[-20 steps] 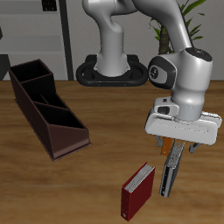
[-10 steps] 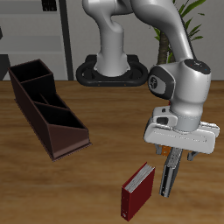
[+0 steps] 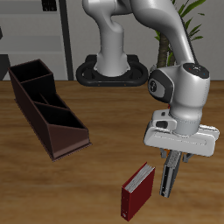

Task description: Place the striped book into the right desk caddy's back compartment

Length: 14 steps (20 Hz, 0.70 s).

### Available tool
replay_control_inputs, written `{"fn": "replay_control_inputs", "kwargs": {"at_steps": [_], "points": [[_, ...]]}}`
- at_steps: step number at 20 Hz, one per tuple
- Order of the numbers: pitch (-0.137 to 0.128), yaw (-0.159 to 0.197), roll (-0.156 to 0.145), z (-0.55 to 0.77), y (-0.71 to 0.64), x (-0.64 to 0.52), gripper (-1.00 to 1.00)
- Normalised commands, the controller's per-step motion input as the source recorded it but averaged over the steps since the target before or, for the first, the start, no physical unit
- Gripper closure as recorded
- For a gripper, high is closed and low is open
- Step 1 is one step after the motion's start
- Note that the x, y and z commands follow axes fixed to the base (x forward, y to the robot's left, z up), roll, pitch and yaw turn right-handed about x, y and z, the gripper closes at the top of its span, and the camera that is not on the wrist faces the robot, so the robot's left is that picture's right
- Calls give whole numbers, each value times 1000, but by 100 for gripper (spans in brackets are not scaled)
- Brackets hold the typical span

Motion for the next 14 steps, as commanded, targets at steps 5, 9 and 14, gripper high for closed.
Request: {"fn": "replay_control_inputs", "kwargs": {"at_steps": [5,9,14], "points": [[-5,-1,11,5,13,-1,100],[-25,13,25,130,108,-3,100],[-47,30,17,212,91,-68,100]]}}
